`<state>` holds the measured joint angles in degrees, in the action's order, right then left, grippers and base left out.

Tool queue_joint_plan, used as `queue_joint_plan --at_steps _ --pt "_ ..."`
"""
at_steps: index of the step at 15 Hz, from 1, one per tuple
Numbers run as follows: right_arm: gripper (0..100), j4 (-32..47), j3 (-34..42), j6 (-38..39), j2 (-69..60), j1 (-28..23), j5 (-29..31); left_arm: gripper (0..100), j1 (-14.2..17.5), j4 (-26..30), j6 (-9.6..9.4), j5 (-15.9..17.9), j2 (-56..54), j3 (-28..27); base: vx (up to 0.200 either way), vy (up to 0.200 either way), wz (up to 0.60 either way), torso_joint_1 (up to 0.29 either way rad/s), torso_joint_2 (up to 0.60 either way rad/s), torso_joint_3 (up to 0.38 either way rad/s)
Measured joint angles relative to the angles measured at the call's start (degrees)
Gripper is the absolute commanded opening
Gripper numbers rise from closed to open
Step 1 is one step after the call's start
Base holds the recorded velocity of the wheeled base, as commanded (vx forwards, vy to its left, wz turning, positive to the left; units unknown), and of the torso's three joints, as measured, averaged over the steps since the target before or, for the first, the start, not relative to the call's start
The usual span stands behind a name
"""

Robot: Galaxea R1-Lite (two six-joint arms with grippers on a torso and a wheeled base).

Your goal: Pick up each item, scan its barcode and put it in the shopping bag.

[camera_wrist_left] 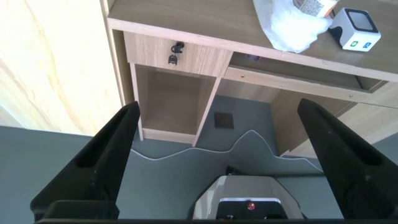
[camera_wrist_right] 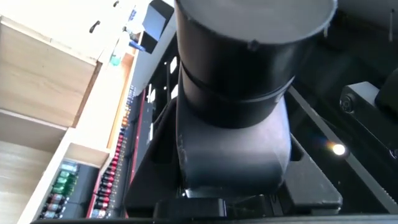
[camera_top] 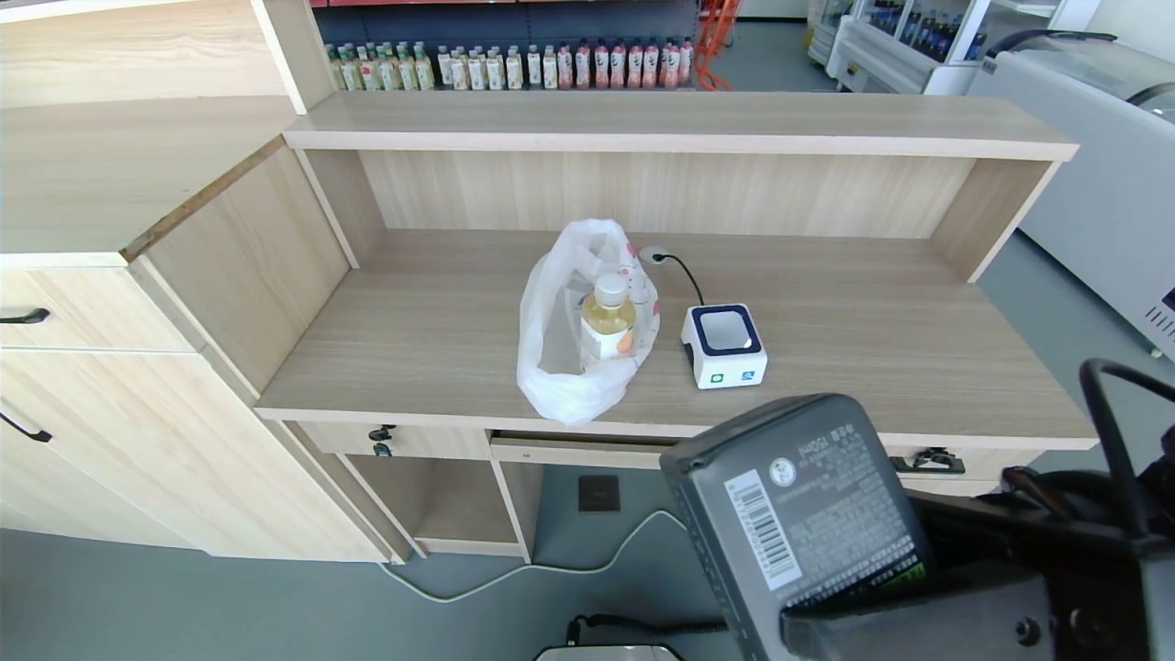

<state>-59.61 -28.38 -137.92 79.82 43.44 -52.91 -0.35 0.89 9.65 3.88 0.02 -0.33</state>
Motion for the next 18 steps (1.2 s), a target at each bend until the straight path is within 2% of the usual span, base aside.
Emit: queue_joint_plan --at_steps 8,11,12,14,16,18 --pt "0 0.2 -0.6 3.1 -1.8 -0.5 -1.6 100 0.0 0.0 0.0 0.0 0.0 0.0 0.0 0.0 0.0 0.0 0.0 0.0" --pt "0 -0.2 -2.2 9.1 -2.6 -4.6 0.5 100 0.0 0.0 0.0 0.0 0.0 0.0 0.0 0.0 0.0 0.0 0.0 0.0" --pt "0 -0.2 -2.7 14.0 -3.1 -7.9 2.9 100 0.0 0.0 -0.02 0.0 0.0 0.0 0.0 0.0 0.0 0.0 0.0 0.0" --pt "0 -0.4 -3.2 27.6 -5.2 -19.9 10.2 100 0.0 0.0 0.0 0.0 0.0 0.0 0.0 0.0 0.0 0.0 0.0 0.0" --pt "0 -1.7 -3.3 40.4 -6.9 -34.7 18.0 100 0.0 0.0 -0.02 0.0 0.0 0.0 0.0 0.0 0.0 0.0 0.0 0.0" --pt "0 -3.8 -2.5 59.1 -7.7 -51.2 26.7 100 0.0 0.0 0.0 0.0 0.0 0.0 0.0 0.0 0.0 0.0 0.0 0.0"
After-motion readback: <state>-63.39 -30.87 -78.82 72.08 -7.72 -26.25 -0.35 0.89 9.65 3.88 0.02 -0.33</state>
